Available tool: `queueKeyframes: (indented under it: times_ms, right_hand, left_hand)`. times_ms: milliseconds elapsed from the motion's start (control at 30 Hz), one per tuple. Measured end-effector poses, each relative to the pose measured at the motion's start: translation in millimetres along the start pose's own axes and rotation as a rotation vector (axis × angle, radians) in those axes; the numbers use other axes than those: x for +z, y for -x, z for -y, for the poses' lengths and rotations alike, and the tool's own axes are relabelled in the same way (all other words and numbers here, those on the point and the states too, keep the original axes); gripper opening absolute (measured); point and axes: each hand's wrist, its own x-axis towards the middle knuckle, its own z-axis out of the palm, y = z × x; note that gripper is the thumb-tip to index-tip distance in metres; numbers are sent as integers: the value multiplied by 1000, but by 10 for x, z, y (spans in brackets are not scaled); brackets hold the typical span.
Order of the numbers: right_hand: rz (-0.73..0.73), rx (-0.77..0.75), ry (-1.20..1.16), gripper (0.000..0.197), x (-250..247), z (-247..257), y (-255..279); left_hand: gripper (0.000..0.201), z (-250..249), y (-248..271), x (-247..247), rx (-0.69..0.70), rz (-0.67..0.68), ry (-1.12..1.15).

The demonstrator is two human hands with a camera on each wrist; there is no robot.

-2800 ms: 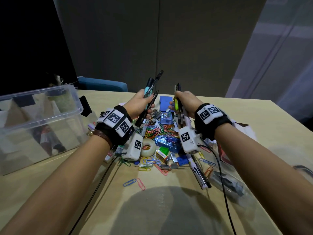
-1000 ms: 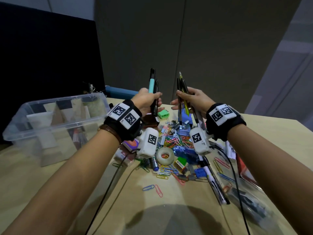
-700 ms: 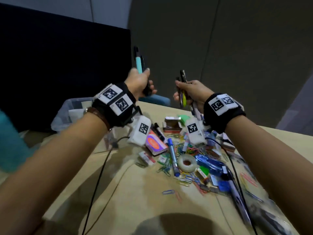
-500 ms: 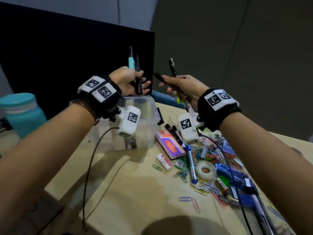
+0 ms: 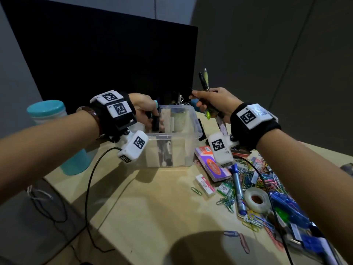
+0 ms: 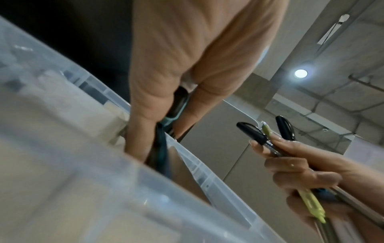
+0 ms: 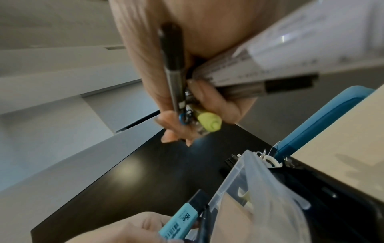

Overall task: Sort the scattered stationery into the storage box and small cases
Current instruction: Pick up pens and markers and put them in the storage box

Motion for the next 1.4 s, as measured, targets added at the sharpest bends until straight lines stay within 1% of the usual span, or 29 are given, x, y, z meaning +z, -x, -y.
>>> queueKeyframes:
  times_ms: [67, 133, 167, 267, 367, 467, 533, 633, 700, 767, 833, 933, 1000, 1067, 1200, 1300, 1400]
  right_hand:
    - [-15, 7, -22, 34, -12, -6, -26]
    - [-22, 17, -57, 35, -20, -15, -55]
    - [-23, 19, -69, 36, -24, -19, -68]
    - [-20, 12, -77, 35, -25, -27, -84]
    - [-15, 7, -76, 32, -18, -14, -79]
    - [22, 37, -15, 28, -14, 12, -41]
    - [66, 46, 59, 25, -28, 17, -1]
    - [78, 26, 102, 24, -69, -14, 23]
    - [54, 22, 78, 27, -85, -50, 14]
    - [27, 30, 51, 30, -98, -77, 4]
    - [13, 36, 42, 29, -113, -85, 0]
    - [7, 38, 37, 26, -127, -72, 1]
    - [0, 38, 36, 26, -122, -55, 1]
    - [-8, 40, 40, 26, -109, -42, 1]
    - [-24, 34, 45, 24, -68, -25, 9]
    - [-35, 40, 45, 24, -51, -13, 13]
    - [-43, 33, 37, 24, -33, -11, 12]
  left_hand:
    - [18, -6, -6, 15, -20, 24, -113]
    - [20, -18, -5, 22, -48, 44, -180]
    - [24, -27, -15, 22, -64, 48, -202]
    - [40, -45, -64, 49, -106, 47, -233]
    - [50, -55, -96, 101, -164, 68, -281]
    - [56, -92, -93, 100, -166, 79, -294]
    - [54, -147, -80, 72, -96, 61, -220]
    - [38, -225, 20, 8, 147, 45, -167]
    - [28, -229, 80, -52, 230, 54, -259]
    - [21, -196, 91, -75, 252, 57, -483]
    - [19, -148, 104, -65, 238, 104, -643]
    - [26, -121, 134, -23, 210, 198, -724]
    - [31, -127, 147, 12, 193, 220, -742]
    - [29, -126, 125, 41, 205, 174, -759]
    - [17, -130, 56, 31, 235, 102, -800]
    - [14, -174, 67, -9, 240, 53, -853]
    - [14, -292, 110, -73, 324, -54, -864]
